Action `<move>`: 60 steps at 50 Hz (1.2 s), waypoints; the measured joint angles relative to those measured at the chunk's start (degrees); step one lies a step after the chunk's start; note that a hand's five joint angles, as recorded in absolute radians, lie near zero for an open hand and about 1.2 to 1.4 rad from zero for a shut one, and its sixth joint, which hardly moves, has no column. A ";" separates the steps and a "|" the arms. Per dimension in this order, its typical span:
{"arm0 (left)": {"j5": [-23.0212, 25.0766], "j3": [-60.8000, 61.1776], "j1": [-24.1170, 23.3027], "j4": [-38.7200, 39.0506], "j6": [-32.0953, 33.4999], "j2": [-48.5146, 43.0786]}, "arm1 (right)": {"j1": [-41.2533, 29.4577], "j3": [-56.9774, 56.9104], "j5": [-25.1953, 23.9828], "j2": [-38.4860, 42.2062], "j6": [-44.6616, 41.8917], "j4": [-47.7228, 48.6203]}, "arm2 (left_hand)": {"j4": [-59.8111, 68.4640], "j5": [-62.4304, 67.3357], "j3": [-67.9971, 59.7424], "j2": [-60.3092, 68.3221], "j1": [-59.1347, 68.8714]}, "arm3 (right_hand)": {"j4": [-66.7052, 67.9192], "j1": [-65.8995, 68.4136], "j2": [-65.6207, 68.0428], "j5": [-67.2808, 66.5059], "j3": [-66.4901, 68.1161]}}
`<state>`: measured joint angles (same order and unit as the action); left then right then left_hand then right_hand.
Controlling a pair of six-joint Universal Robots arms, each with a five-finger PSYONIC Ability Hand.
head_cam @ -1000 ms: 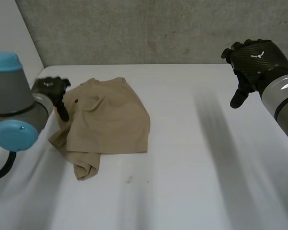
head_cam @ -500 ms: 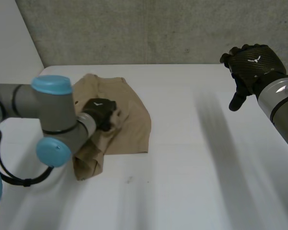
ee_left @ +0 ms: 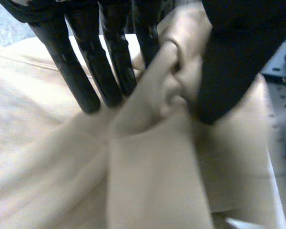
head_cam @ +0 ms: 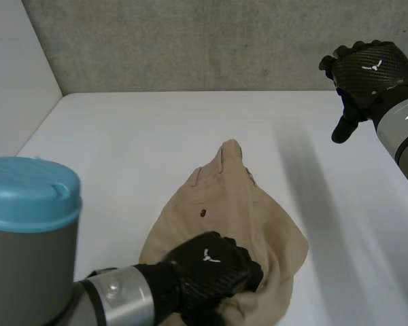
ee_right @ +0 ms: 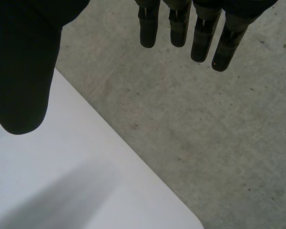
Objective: Fold the shorts.
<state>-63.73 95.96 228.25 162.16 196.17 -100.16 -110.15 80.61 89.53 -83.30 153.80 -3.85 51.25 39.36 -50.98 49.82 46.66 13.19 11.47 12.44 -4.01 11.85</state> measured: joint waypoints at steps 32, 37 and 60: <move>-22.54 5.15 9.22 1.02 -15.92 0.77 | -0.50 -6.54 -33.62 18.00 -22.81 0.71 | -29.22 -27.55 28.58 -27.63 -23.19 | 0.00 0.00 0.00 0.00 0.00; -23.16 7.39 7.76 0.15 -19.34 0.74 | -1.77 -7.37 -35.64 21.77 -30.27 2.31 | -29.22 -27.55 28.58 -27.63 -23.19 | 0.00 0.00 0.00 0.00 0.00; -30.63 7.75 0.28 3.19 -20.86 -4.87 | -6.44 -6.87 -36.81 28.46 -42.94 12.92 | 7.80 9.20 -7.74 9.18 15.61 | 51.92 42.41 53.08 -49.16 52.93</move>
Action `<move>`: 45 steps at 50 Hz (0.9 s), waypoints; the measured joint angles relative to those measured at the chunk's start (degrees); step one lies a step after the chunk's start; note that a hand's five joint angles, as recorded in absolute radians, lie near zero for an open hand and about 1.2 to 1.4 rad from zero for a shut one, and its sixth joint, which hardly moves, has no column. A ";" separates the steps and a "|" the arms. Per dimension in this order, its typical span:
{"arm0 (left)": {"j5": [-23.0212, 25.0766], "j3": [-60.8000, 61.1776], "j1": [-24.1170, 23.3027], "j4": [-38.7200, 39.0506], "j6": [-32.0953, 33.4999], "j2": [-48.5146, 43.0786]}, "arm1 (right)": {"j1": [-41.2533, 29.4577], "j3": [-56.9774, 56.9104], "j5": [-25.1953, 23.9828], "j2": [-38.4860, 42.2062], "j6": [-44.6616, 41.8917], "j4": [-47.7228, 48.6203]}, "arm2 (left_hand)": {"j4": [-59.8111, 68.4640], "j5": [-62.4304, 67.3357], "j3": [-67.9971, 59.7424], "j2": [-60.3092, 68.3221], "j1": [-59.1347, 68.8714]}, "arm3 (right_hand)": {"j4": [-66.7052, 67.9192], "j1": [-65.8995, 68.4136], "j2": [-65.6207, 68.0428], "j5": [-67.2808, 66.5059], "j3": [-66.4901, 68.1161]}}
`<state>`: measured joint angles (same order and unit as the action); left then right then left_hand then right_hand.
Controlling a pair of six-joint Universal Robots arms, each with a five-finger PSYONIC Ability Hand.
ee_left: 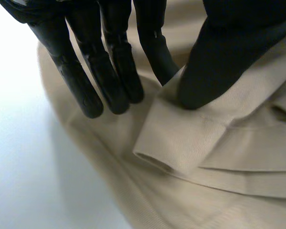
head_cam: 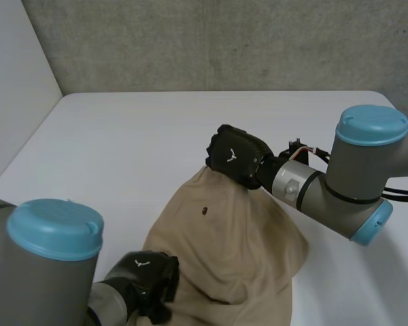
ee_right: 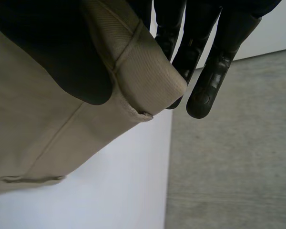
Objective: Fold the shorts.
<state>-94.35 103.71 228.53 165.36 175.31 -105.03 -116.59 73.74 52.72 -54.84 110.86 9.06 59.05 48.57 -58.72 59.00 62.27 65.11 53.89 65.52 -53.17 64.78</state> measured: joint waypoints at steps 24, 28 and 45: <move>-15.91 -29.27 12.30 24.87 20.62 -1.49 | -2.21 -7.12 32.11 -8.49 21.47 9.72 | 9.55 6.97 -9.40 9.49 3.41 | 2.98 0.87 1.79 -2.81 2.82; -15.67 -28.26 11.79 25.70 21.11 -2.39 | -2.15 -2.90 32.40 -11.99 20.85 -0.70 | 9.54 6.96 -9.40 9.54 3.41 | 2.98 0.87 1.79 -2.81 2.82; -14.20 -2.70 0.37 17.21 20.30 -0.77 | 1.40 13.48 29.97 -20.49 11.59 -34.23 | 9.56 6.96 -9.50 9.56 3.41 | -44.35 -35.20 -43.17 42.32 -43.59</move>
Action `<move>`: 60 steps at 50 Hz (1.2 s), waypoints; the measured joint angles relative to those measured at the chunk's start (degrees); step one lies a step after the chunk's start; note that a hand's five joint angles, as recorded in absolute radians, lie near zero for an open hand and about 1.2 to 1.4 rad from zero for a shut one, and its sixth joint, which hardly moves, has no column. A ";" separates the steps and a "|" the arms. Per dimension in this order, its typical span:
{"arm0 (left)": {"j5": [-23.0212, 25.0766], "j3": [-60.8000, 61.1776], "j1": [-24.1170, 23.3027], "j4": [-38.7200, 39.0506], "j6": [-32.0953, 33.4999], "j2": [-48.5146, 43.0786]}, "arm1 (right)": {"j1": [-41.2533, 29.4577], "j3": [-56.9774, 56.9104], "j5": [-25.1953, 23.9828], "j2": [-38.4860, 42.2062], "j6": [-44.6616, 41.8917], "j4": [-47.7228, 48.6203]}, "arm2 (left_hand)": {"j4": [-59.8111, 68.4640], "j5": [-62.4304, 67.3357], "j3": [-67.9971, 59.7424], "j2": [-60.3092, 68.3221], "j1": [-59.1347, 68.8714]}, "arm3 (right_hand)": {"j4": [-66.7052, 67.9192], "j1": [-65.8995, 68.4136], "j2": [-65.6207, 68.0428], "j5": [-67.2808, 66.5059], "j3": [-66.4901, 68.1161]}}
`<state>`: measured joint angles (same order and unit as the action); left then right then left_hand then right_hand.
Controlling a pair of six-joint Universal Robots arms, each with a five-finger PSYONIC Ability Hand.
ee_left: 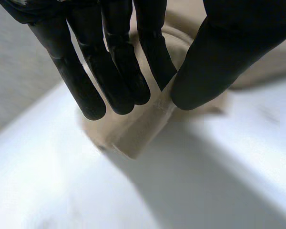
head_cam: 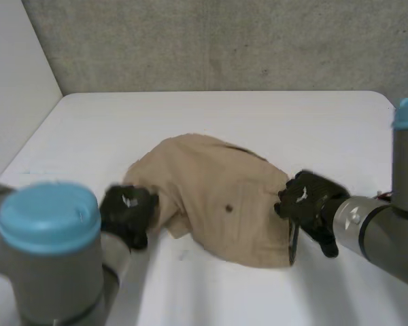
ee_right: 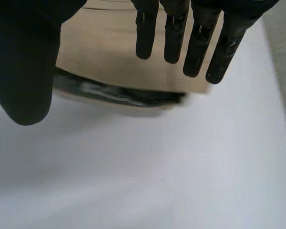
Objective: Fold the shorts.
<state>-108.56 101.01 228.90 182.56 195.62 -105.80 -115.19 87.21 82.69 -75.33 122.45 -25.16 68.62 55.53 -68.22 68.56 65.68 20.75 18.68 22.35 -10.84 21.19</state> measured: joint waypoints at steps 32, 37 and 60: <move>0.74 7.23 -1.15 -7.21 0.43 13.83 | 2.37 -27.33 -3.53 23.62 53.10 10.18 | -46.95 -44.15 46.21 -46.68 -42.23 | 4.45 2.58 0.13 -3.58 3.69; 3.68 4.82 3.80 -6.81 0.10 17.47 | 1.88 -29.33 -2.96 27.14 53.06 10.48 | -46.97 -44.26 46.28 -46.90 -42.23 | 4.47 2.58 0.13 -3.79 3.74; 33.74 -22.74 28.33 -12.11 -17.91 -7.84 | 1.24 -21.39 -4.40 15.98 50.75 15.16 | -46.97 -44.26 46.28 -46.90 -42.23 | 47.33 36.46 45.05 -44.71 46.13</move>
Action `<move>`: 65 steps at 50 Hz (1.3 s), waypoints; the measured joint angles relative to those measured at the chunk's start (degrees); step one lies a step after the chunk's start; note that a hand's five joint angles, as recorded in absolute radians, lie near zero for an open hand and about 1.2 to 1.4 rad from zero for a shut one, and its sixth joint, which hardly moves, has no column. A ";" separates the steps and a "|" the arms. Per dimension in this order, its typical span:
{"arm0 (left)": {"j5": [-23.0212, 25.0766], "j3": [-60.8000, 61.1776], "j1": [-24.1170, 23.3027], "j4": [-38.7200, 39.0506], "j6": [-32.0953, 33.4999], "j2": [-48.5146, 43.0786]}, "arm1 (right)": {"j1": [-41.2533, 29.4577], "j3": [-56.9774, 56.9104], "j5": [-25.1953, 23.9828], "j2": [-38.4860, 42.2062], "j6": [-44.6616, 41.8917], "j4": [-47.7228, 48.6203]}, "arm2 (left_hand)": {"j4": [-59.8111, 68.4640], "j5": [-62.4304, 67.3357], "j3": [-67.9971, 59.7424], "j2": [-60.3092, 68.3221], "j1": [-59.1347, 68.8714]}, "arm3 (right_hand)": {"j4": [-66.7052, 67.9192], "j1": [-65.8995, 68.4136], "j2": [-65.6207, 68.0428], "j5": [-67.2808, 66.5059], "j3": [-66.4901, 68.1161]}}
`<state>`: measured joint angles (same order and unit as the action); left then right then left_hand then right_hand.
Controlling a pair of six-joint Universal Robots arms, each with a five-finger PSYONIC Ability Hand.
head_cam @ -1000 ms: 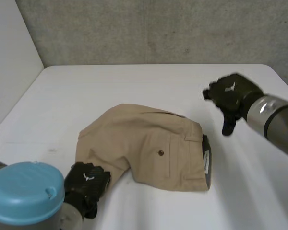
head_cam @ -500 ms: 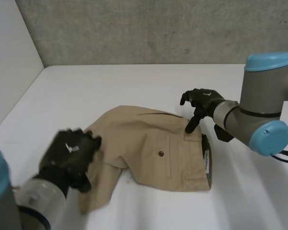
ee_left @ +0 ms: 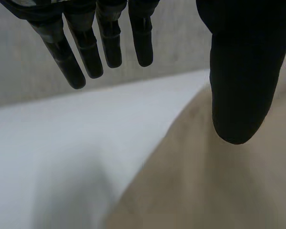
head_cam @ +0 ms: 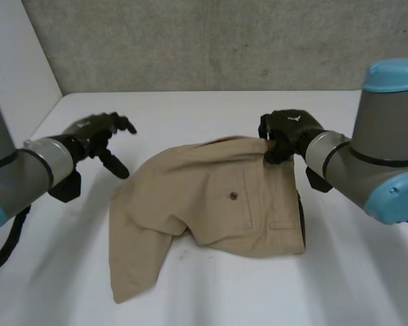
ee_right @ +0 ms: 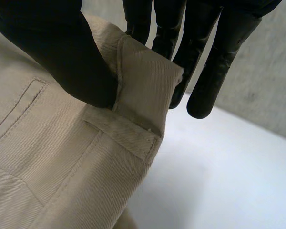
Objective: Fold the shorts.
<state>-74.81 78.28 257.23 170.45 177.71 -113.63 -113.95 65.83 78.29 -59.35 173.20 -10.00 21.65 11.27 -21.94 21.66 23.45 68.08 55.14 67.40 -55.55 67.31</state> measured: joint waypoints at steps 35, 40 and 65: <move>-12.09 -17.54 -4.53 13.40 12.98 -11.87 | -0.41 -1.43 8.50 -3.72 -28.03 16.17 | 46.92 42.24 -46.05 46.73 40.28 | 0.05 0.00 -0.05 0.00 0.00; -15.56 -25.29 -6.31 21.63 12.89 -10.48 | -0.39 -6.67 9.55 -3.38 -29.21 35.12 | 46.96 42.24 -46.08 46.82 40.28 | 0.22 0.00 -0.05 0.00 0.00; -23.48 10.83 -11.42 47.32 13.02 5.58 | 0.24 12.40 5.39 -8.52 -29.99 43.07 | 46.98 44.90 -46.10 46.92 40.53 | 0.23 0.75 -0.04 -0.24 0.76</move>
<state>-98.30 89.11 245.81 217.77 190.73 -108.05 -113.71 78.22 83.68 -67.87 143.21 33.06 68.63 56.17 -68.04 68.58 63.98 68.31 55.89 67.36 -55.79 68.08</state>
